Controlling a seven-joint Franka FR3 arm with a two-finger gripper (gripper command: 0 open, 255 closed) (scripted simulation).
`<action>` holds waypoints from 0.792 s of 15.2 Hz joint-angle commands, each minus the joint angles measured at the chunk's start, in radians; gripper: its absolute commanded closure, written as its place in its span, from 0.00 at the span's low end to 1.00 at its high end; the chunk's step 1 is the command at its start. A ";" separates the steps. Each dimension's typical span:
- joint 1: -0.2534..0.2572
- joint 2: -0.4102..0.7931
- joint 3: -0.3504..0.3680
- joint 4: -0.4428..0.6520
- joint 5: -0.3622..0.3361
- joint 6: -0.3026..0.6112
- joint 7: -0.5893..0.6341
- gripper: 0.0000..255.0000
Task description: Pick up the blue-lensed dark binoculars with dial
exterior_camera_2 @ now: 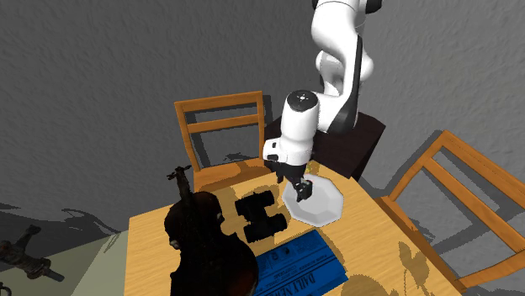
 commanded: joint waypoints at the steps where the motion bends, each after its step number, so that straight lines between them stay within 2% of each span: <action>1: 0.017 0.085 -0.017 0.065 -0.030 0.017 0.037 0.00; 6: 0.061 0.277 -0.058 0.245 -0.073 0.027 0.104 0.00; 12: 0.069 0.339 -0.070 0.255 -0.085 0.079 0.113 0.00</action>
